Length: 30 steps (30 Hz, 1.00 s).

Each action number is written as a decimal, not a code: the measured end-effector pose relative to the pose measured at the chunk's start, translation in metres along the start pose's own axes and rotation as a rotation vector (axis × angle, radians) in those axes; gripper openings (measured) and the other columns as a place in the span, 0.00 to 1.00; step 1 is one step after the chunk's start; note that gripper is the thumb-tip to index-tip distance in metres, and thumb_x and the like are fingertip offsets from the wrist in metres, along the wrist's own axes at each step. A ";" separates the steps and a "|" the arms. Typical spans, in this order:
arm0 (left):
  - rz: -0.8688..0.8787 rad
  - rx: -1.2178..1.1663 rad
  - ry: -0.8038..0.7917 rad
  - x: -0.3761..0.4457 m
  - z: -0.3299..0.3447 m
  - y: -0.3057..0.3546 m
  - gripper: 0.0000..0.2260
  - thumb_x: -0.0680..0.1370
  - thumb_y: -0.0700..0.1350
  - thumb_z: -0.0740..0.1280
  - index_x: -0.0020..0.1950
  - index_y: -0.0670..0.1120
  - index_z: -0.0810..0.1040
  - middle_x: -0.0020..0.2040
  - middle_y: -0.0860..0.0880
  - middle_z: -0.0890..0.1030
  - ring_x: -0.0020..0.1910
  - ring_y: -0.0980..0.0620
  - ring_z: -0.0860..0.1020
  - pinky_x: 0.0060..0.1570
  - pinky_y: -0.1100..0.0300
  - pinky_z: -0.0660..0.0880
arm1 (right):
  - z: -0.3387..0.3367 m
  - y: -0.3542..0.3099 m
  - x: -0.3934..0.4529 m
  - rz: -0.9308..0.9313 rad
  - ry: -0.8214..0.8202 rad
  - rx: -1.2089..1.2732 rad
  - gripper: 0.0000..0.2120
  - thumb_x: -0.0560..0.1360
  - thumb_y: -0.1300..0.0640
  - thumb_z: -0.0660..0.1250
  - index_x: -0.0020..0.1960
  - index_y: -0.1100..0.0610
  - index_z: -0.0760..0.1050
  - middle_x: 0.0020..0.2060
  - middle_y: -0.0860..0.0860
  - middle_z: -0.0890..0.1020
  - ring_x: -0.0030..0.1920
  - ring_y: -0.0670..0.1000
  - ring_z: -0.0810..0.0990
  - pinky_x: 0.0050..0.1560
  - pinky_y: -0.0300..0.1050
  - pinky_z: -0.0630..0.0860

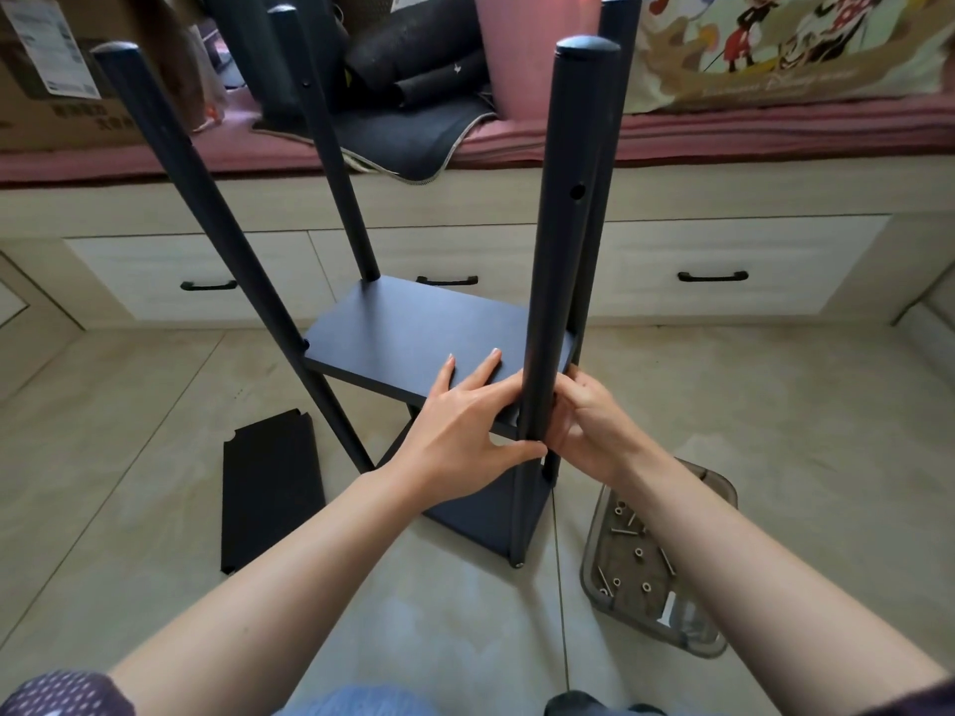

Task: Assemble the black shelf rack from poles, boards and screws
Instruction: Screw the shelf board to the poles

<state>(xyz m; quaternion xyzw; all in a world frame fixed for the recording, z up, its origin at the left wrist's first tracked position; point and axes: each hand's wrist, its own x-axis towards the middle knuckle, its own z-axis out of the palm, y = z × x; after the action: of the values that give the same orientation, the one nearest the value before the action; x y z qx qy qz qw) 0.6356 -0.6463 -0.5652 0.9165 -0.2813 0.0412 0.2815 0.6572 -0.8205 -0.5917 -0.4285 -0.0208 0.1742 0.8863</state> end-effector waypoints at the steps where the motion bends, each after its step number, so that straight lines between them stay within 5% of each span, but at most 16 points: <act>1: 0.002 0.005 0.002 0.000 0.000 0.000 0.30 0.76 0.54 0.73 0.76 0.58 0.67 0.74 0.50 0.73 0.80 0.52 0.56 0.78 0.39 0.46 | -0.001 0.001 0.000 -0.001 0.004 0.007 0.09 0.82 0.60 0.61 0.60 0.60 0.75 0.49 0.56 0.85 0.51 0.54 0.85 0.44 0.47 0.82; 9: -0.003 0.028 0.014 -0.002 0.001 0.006 0.31 0.76 0.53 0.73 0.77 0.53 0.66 0.74 0.48 0.73 0.80 0.50 0.55 0.78 0.41 0.45 | -0.002 0.002 -0.001 0.026 -0.005 -0.003 0.18 0.81 0.61 0.62 0.69 0.63 0.71 0.63 0.62 0.79 0.63 0.60 0.79 0.55 0.54 0.79; 16: -0.046 -0.062 0.053 0.000 -0.008 0.010 0.29 0.77 0.51 0.72 0.76 0.51 0.68 0.72 0.50 0.75 0.78 0.48 0.64 0.77 0.49 0.42 | 0.011 -0.013 -0.009 0.058 -0.023 -0.063 0.19 0.80 0.58 0.61 0.69 0.63 0.71 0.55 0.59 0.81 0.53 0.57 0.83 0.51 0.49 0.81; 25: -0.115 -0.150 0.036 0.006 -0.013 0.012 0.30 0.77 0.49 0.73 0.77 0.54 0.66 0.71 0.53 0.76 0.76 0.50 0.67 0.79 0.48 0.44 | 0.009 -0.028 -0.016 0.147 0.086 0.012 0.20 0.81 0.53 0.60 0.67 0.65 0.74 0.57 0.61 0.82 0.57 0.59 0.82 0.51 0.48 0.81; 30: -0.073 -0.079 -0.006 0.001 0.003 0.014 0.28 0.77 0.50 0.73 0.75 0.52 0.68 0.73 0.50 0.74 0.75 0.49 0.68 0.76 0.54 0.40 | -0.023 -0.031 -0.027 0.186 0.294 -0.142 0.16 0.83 0.54 0.58 0.61 0.63 0.76 0.52 0.61 0.85 0.52 0.58 0.85 0.47 0.48 0.82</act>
<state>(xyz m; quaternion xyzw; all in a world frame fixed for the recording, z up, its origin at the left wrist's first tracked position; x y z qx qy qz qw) 0.6289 -0.6582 -0.5609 0.9144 -0.2500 0.0172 0.3180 0.6451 -0.8644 -0.5800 -0.5107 0.1365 0.1891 0.8275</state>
